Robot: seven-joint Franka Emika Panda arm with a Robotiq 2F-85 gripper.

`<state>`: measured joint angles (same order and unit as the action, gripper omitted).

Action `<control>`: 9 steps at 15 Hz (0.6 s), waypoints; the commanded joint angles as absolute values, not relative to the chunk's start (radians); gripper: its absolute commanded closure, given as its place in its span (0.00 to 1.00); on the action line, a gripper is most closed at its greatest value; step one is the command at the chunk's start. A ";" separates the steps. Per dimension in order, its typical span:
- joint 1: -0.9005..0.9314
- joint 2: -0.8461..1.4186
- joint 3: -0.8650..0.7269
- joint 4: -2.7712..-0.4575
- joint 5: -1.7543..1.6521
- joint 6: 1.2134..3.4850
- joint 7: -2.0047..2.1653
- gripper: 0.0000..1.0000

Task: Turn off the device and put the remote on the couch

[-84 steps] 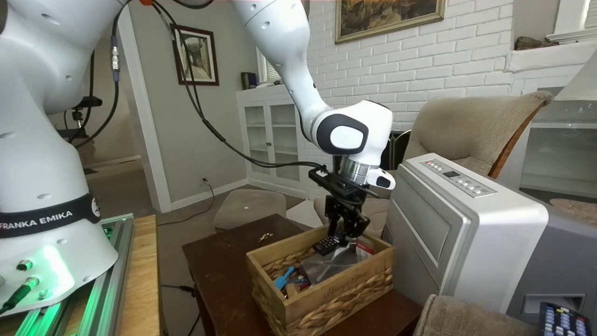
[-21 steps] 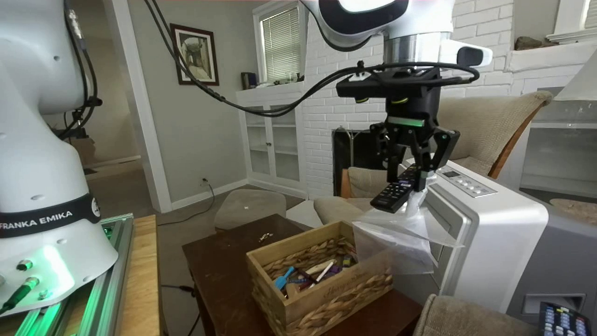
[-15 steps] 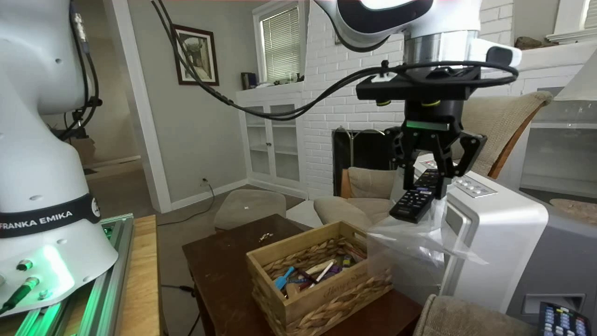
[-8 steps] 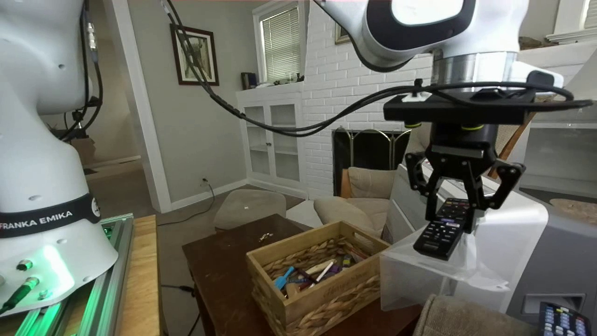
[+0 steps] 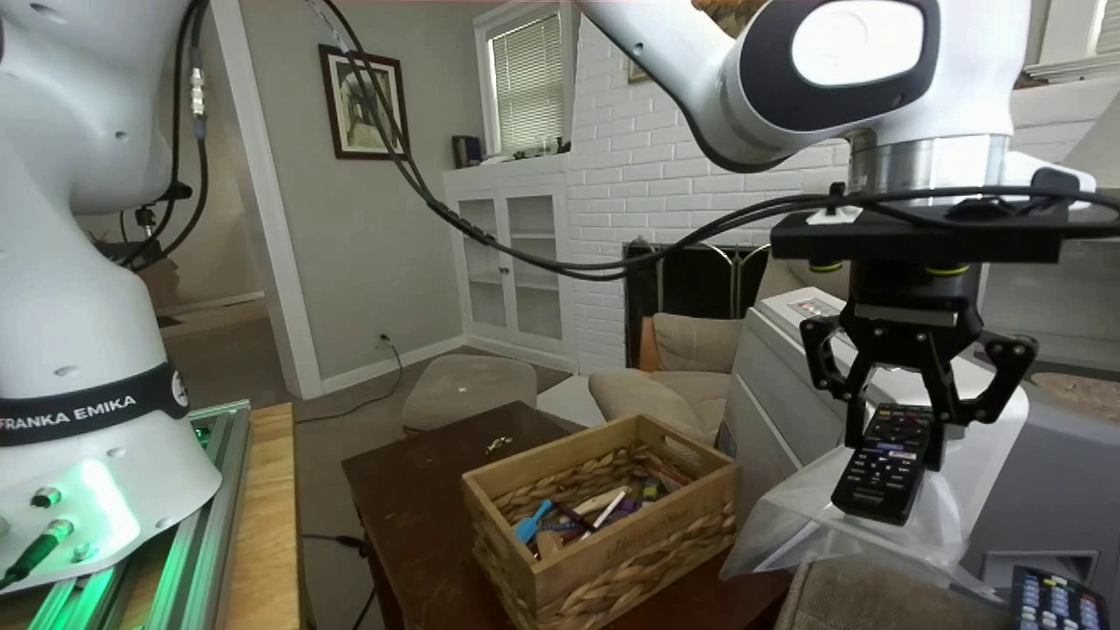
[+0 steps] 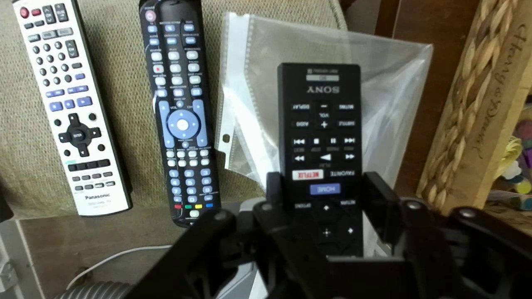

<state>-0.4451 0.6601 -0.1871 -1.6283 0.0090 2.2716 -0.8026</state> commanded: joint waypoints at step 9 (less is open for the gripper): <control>-0.444 0.828 -0.180 -1.480 -0.064 2.251 -0.768 0.74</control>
<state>-0.4309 0.7843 -0.1831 -1.5368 -0.0246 2.2717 -0.7887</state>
